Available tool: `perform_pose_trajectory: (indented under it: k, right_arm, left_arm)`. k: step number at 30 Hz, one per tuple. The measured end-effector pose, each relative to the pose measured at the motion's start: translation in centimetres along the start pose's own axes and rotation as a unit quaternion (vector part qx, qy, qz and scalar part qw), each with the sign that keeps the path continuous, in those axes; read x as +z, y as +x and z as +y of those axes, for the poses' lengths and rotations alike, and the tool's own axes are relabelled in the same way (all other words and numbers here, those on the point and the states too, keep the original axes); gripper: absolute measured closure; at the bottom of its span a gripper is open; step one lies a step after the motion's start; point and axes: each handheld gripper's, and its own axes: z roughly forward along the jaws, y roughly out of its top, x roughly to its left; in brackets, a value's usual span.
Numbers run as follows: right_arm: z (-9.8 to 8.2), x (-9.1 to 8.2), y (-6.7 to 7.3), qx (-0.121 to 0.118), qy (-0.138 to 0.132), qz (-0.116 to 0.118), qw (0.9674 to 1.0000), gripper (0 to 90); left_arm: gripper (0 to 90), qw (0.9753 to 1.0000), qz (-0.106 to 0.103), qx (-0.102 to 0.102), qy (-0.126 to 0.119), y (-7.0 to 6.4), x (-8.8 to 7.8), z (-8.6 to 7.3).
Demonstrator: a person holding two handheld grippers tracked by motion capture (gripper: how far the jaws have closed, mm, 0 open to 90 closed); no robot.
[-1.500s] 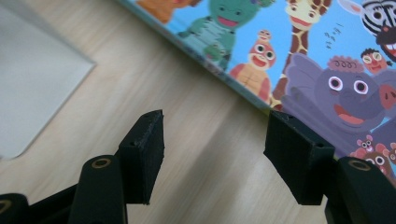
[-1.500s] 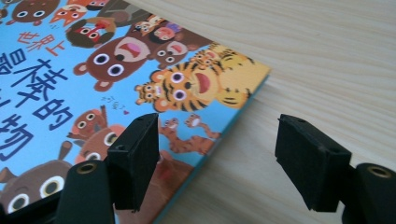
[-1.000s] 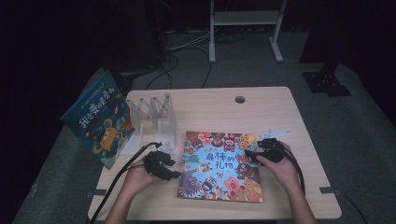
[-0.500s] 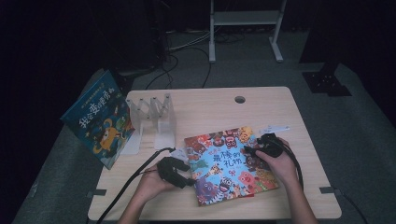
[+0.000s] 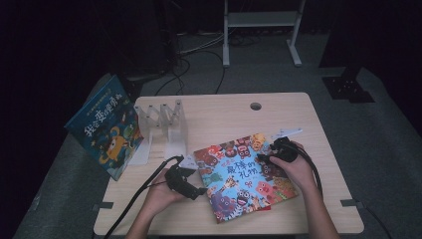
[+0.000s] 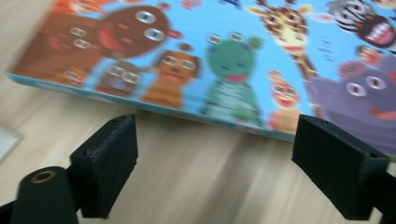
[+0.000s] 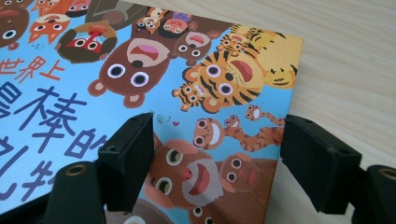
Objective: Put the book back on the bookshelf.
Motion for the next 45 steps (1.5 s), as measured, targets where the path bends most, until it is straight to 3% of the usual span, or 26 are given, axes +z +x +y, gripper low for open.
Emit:
perform_pose_trajectory:
  k: [5, 11, 17, 20, 32, 37, 40, 45]
  right_arm:
    - [0.5, 0.6, 0.5, -0.011, -0.002, 0.011, 0.9999, 25.5]
    - [1.9, 1.9, 2.0, -0.040, 0.002, 0.037, 0.9985, 26.0]
    - [2.4, 2.8, 2.9, -0.048, -0.005, 0.047, 0.9977, 26.2]
    - [2.7, 3.2, 3.4, -0.050, -0.005, 0.063, 0.9967, 26.5]
    - [4.1, 4.7, 5.7, -0.078, -0.001, 0.091, 0.9928, 26.5]
    - [3.9, 4.0, 5.7, -0.091, 0.001, 0.079, 0.9927, 31.1]
    - [3.5, 2.3, 5.3, -0.086, -0.018, 0.079, 0.9930, 31.2]
    - [2.2, 0.2, 4.7, -0.086, -0.027, 0.069, 0.9935, 30.0]
  left_arm:
    - [10.3, 0.9998, 0.014, -0.012, -0.003, 0.9, -0.4, -0.3]
    - [10.1, 0.9994, 0.023, -0.025, -0.008, 1.9, -0.8, -0.7]
    - [9.4, 0.9990, 0.030, -0.030, -0.013, 2.4, -0.9, -0.9]
    - [9.3, 0.9986, 0.033, -0.039, -0.014, 2.9, -0.8, -1.1]
    - [9.2, 0.9986, 0.008, -0.051, -0.012, 3.0, 0.0, -1.0]
    - [9.2, 0.9985, -0.010, -0.053, -0.008, 2.7, 0.2, -0.9]
    - [9.2, 0.9984, -0.018, -0.053, -0.007, 2.5, 0.5, -0.7]
    - [8.9, 0.9985, -0.023, -0.049, -0.003, 2.3, 0.8, -0.4]
